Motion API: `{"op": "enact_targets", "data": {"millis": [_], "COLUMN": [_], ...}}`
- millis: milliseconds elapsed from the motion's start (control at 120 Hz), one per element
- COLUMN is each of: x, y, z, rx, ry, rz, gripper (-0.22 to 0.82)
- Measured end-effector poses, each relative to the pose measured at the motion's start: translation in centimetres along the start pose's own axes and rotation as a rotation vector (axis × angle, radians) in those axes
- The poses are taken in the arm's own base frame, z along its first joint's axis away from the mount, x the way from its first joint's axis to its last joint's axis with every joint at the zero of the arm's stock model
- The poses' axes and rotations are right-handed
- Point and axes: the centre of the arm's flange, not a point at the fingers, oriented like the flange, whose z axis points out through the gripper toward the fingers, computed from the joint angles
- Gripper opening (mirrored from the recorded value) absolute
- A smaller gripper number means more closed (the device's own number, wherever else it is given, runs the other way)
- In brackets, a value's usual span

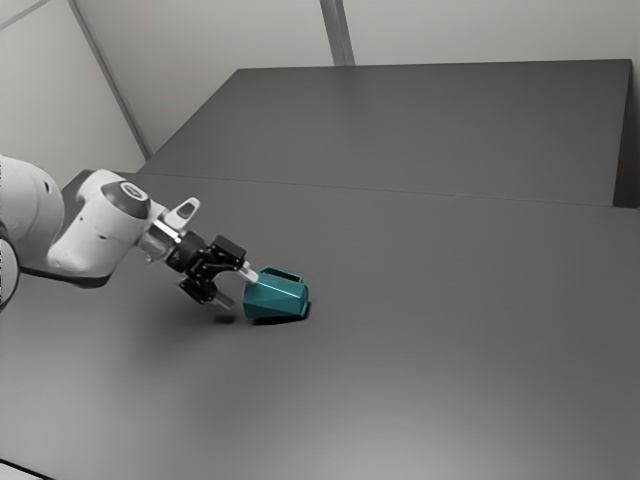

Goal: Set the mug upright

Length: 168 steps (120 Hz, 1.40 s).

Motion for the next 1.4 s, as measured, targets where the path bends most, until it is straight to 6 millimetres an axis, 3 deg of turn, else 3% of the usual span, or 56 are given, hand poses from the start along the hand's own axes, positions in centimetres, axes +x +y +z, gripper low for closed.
{"op": "enact_targets", "data": {"millis": [258,567,608,775,900,1025,1200,1400], "x": [2.4,3.1,3.1,2.9,2.7,2.5,2.0,1.1], "y": [1.5,3.6,3.6,3.8,4.5,4.9,7.2,10.0], "z": [2.1,3.4,3.3,3.1,3.1,3.2,3.3,0.8], "rx": [-0.023,-0.092,-0.101,-0.124,-0.143,-0.157,-0.159,-0.111], "ry": [0.004,0.009,0.009,0.005,-0.002,-0.009,-0.025,-0.027], "rz": [0.064,0.11,0.112,0.125,0.137,0.143,0.181,0.248], "gripper": [0.6,0.6,0.56,0.14,-0.03,-0.1,-0.15,-0.16]}}
